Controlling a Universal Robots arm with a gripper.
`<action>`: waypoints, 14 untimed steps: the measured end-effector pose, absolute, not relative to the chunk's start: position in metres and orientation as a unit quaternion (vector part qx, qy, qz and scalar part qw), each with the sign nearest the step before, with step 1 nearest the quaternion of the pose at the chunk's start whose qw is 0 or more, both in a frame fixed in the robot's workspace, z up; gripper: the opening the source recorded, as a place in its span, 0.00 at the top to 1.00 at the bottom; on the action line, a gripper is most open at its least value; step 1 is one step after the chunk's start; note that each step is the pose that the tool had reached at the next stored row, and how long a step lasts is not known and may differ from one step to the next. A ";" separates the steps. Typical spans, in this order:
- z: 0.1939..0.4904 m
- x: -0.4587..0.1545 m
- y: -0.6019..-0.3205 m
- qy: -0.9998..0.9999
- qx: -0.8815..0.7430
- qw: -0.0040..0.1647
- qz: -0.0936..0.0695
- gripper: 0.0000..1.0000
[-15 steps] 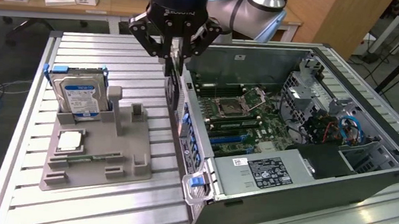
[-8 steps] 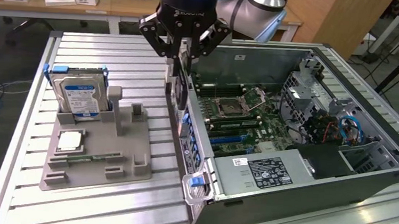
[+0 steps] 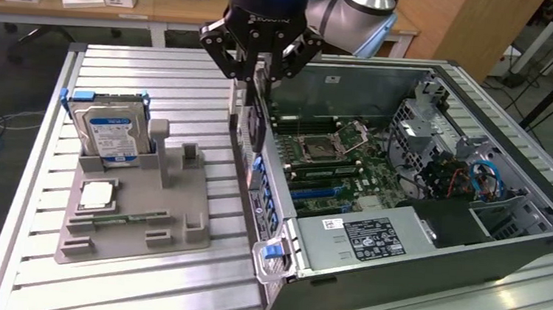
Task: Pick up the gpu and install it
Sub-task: 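Pick up the gpu and move the gpu toward the slot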
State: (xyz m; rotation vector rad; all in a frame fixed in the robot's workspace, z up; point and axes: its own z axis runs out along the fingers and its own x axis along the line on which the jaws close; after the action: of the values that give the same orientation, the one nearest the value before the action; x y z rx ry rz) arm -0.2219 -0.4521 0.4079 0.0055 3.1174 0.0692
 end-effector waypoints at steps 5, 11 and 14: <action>0.408 -0.218 -0.452 1.000 0.002 0.012 0.022 0.74; 0.407 -0.215 -0.452 1.000 0.002 0.012 0.022 0.74; 0.407 -0.214 -0.452 1.000 0.002 0.012 0.022 0.74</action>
State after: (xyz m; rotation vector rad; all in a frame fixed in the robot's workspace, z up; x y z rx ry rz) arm -0.2136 -0.4521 0.4073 0.0053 3.1175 0.0691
